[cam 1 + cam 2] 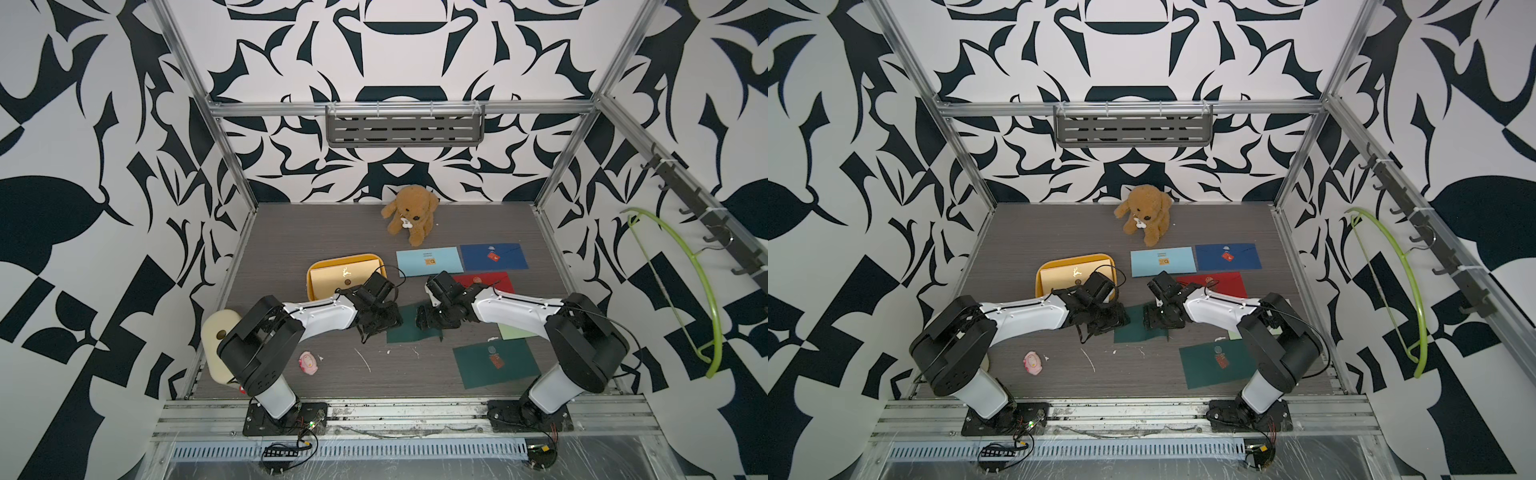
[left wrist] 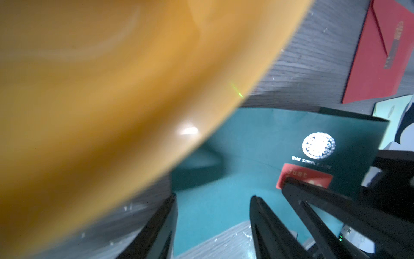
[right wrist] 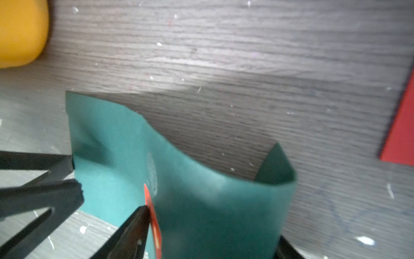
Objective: Put the sealed envelopes into the storage box
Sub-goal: Pick up the envelope from the center of the board.
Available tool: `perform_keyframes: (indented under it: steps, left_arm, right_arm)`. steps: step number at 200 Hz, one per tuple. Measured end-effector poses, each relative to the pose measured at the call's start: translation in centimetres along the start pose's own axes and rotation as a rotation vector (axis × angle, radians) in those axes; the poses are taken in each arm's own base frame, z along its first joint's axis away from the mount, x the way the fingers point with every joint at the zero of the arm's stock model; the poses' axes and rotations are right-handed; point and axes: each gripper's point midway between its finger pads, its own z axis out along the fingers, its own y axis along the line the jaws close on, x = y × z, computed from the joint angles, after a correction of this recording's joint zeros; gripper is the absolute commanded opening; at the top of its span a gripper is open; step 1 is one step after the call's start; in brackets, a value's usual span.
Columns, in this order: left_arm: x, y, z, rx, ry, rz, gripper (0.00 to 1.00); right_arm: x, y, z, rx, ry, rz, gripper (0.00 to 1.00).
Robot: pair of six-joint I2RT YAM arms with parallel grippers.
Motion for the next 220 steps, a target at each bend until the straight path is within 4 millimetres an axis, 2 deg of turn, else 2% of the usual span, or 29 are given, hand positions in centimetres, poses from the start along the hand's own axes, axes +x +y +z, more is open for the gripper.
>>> perform_keyframes:
  steps: [47,58,91,109,152,182,220]
  left_arm:
    - [-0.7,0.6,-1.1,-0.017,0.040,0.116,0.56]
    - [-1.4,-0.4,-1.8,0.005,0.049,0.190,0.52]
    - [-4.4,-5.3,-3.4,0.149,0.036,0.462,0.41]
    - [-4.9,-6.1,-2.7,0.198,0.064,0.554,0.40]
    - [-4.3,-5.5,0.7,0.264,0.177,0.643,0.44]
    - [-3.9,-6.3,0.7,0.330,0.195,0.697,0.47]
    - [-3.2,-6.4,1.4,0.380,0.226,0.726,0.48]
  right_arm:
    - [0.2,-0.2,0.0,0.003,-0.009,-0.070,0.72]
    - [0.2,-0.2,-0.1,0.003,-0.010,-0.095,0.72]
    - [0.5,-0.2,-0.1,-0.005,-0.011,-0.162,0.72]
    - [0.6,-0.2,-0.1,-0.012,-0.007,-0.192,0.72]
    - [0.7,-0.1,-0.1,-0.026,0.003,-0.234,0.72]
    - [0.8,-0.2,-0.2,-0.032,0.009,-0.248,0.71]
    - [0.8,-0.2,-0.2,-0.044,0.017,-0.263,0.71]
